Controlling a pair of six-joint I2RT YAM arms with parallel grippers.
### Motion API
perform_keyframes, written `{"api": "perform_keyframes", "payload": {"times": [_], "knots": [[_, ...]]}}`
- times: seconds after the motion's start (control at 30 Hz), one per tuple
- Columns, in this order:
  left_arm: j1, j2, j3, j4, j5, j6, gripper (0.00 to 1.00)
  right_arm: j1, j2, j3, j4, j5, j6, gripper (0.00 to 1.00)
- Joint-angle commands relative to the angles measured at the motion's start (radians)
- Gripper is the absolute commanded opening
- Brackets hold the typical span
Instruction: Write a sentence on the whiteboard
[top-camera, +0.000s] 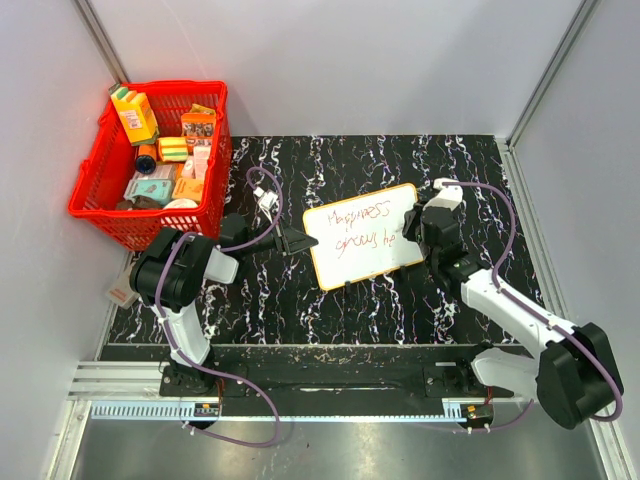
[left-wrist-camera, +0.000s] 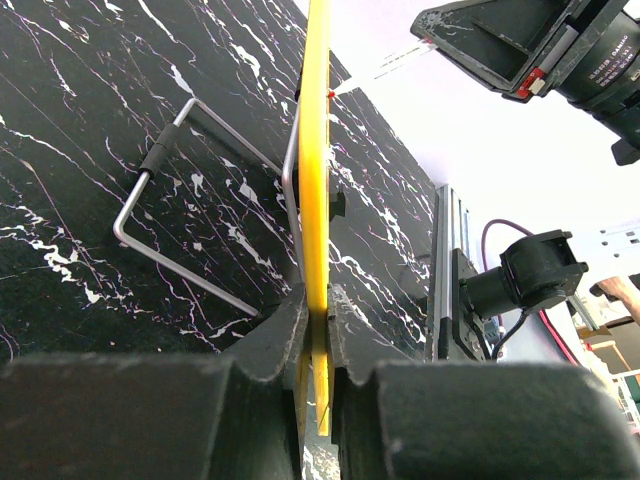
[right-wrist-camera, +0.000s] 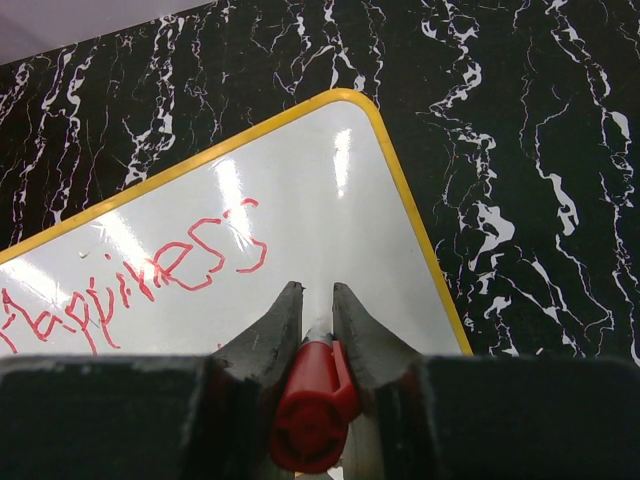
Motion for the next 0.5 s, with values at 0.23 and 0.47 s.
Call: {"api": "perform_keyframes", "payload": {"times": [0.23,0.47], "knots": [[-0.009,-0.04,0.002,0.11,0.021,0.042,0.0,-0.009,0.02,0.001,0.029,0.016,0.006,0.0],[-0.009,-0.04,0.002,0.11,0.021,0.042,0.0,-0.009,0.016,-0.018,-0.001,0.0,0.017,0.0]]}}
